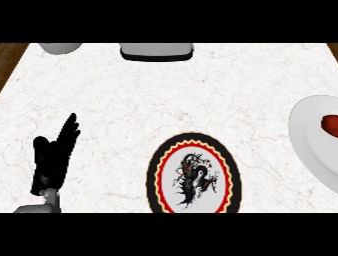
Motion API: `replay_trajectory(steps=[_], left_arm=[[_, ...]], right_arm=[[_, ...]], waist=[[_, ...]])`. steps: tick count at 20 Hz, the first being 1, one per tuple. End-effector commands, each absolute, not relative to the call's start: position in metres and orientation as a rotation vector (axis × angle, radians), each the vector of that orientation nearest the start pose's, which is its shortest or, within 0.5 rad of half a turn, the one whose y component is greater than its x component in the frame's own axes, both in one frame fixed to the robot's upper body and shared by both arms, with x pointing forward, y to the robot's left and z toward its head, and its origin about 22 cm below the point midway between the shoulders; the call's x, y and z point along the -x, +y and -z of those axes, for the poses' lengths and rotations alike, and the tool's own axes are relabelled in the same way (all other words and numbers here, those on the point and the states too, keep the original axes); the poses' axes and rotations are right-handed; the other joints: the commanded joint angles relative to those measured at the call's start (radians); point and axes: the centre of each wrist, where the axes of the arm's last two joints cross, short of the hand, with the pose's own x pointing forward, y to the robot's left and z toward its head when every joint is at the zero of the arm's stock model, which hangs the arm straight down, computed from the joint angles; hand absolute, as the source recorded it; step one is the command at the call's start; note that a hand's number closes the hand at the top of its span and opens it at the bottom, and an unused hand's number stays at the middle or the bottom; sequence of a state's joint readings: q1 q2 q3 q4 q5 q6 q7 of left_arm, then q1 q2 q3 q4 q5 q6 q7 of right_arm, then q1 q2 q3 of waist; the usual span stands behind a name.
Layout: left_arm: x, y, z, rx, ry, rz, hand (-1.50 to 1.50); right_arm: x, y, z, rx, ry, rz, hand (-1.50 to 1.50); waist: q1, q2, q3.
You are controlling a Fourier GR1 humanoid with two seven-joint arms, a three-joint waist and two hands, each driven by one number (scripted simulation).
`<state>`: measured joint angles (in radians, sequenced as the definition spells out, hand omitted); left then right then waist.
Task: Pick the bell pepper from the plate and place it in the plate
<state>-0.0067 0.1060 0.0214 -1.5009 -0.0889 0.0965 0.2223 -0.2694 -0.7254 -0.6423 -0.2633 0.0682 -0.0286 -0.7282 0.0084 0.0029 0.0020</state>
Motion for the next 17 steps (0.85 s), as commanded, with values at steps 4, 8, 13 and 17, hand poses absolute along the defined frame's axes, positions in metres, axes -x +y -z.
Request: replay_trajectory(steps=[4,8,13,17], left_arm=[[-0.251,0.250,0.010,-0.249,-1.291,0.021,0.00],[-0.247,0.238,0.005,-0.234,-1.303,0.036,0.00],[-0.254,0.256,0.012,-0.230,-1.298,0.022,0.00],[-0.248,0.241,0.008,-0.228,-1.275,0.039,0.00]], right_arm=[[-0.154,-0.563,0.027,0.944,-1.396,0.229,-1.50],[-0.137,-0.566,0.033,1.029,-1.348,0.263,-1.50],[-0.114,-0.575,0.032,1.041,-1.326,0.254,-1.50],[-0.123,-0.572,0.032,1.056,-1.296,0.259,-1.50]], waist=[[-0.004,-0.001,-0.001],[0.002,0.000,0.001],[0.003,0.003,0.003],[0.007,0.002,0.003]])
